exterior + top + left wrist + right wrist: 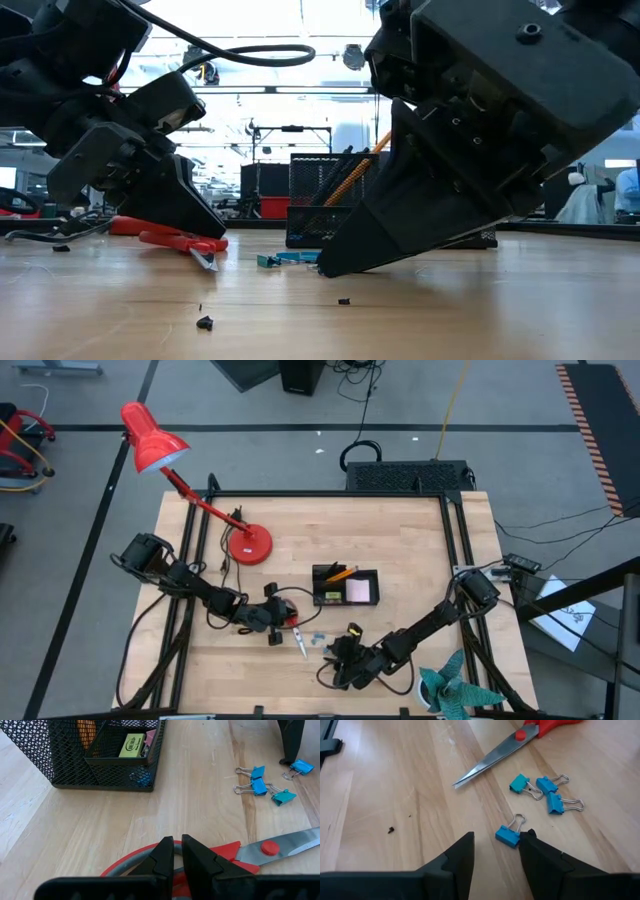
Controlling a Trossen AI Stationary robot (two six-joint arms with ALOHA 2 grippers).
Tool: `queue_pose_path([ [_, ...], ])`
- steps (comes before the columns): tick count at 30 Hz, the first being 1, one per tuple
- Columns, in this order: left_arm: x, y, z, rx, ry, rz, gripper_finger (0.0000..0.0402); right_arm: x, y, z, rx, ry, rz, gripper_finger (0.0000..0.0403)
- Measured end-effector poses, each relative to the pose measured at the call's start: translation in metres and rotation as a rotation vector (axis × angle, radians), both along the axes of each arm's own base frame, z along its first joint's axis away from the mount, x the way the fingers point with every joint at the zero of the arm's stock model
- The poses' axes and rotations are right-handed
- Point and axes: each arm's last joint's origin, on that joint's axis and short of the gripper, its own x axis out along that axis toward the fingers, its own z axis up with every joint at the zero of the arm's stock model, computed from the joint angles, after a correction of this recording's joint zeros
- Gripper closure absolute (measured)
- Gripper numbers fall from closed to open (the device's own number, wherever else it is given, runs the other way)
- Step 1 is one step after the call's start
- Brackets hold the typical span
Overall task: Pick and place office supplies into organizer
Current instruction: Put the blue binder clip into the black desk organizer
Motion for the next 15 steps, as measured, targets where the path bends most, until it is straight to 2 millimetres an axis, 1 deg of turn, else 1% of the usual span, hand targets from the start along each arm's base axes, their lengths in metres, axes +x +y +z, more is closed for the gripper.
queue_pose_path([
  [9,0.0,0.0,0.0,0.0,0.0,0.0,0.0355,0.002,-0.004,0.0,-0.013,0.003,-0.014,0.0256],
  [15,0.0,0.0,0.0,0.0,0.0,0.001,0.0355,0.003,-0.013,-0.001,-0.023,0.015,-0.079,0.0277],
])
